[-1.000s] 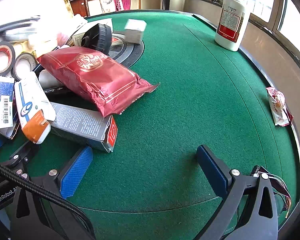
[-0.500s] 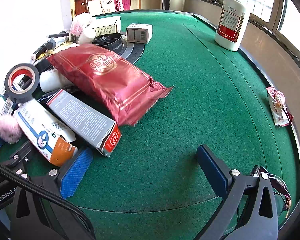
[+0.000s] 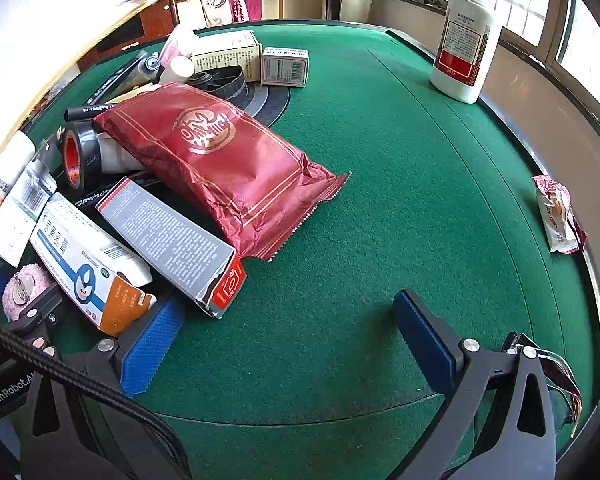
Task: Organize objects
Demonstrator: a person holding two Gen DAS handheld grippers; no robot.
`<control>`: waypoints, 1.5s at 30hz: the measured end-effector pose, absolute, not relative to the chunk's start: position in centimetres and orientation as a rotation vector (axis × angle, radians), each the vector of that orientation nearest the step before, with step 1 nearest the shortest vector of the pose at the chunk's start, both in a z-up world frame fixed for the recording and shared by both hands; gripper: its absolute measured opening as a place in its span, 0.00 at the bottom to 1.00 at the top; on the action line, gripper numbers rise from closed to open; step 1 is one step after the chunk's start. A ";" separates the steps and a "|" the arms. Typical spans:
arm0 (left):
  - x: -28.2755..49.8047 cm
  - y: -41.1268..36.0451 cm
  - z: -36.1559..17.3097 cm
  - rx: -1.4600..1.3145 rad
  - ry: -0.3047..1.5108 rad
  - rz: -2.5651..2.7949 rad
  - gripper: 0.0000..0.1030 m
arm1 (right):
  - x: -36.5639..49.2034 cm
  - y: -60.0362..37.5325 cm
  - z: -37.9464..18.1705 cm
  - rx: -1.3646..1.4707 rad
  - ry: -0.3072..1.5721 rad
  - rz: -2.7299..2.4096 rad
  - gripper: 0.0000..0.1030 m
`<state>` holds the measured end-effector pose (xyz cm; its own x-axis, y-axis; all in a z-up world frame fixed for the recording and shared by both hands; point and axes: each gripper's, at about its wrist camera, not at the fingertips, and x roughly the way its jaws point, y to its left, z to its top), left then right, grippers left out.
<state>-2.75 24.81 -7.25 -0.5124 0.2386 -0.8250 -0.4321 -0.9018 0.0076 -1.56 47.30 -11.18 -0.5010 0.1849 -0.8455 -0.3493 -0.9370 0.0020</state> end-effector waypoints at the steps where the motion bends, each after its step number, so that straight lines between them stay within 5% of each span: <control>1: -2.8 24.8 -7.2 -1.273 0.299 2.420 0.99 | -1.6 47.3 -11.2 -1.361 0.247 2.470 1.00; 45: -2.7 25.0 -7.4 -1.273 0.298 2.423 0.99 | -1.7 47.3 -11.0 -1.352 0.252 2.458 1.00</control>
<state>-2.68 25.01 -7.39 -0.5140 0.2365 -0.8245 -0.4295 -0.9030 0.0087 -1.70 47.32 -10.99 -0.4988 0.1952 -0.8444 -0.3623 -0.9321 -0.0015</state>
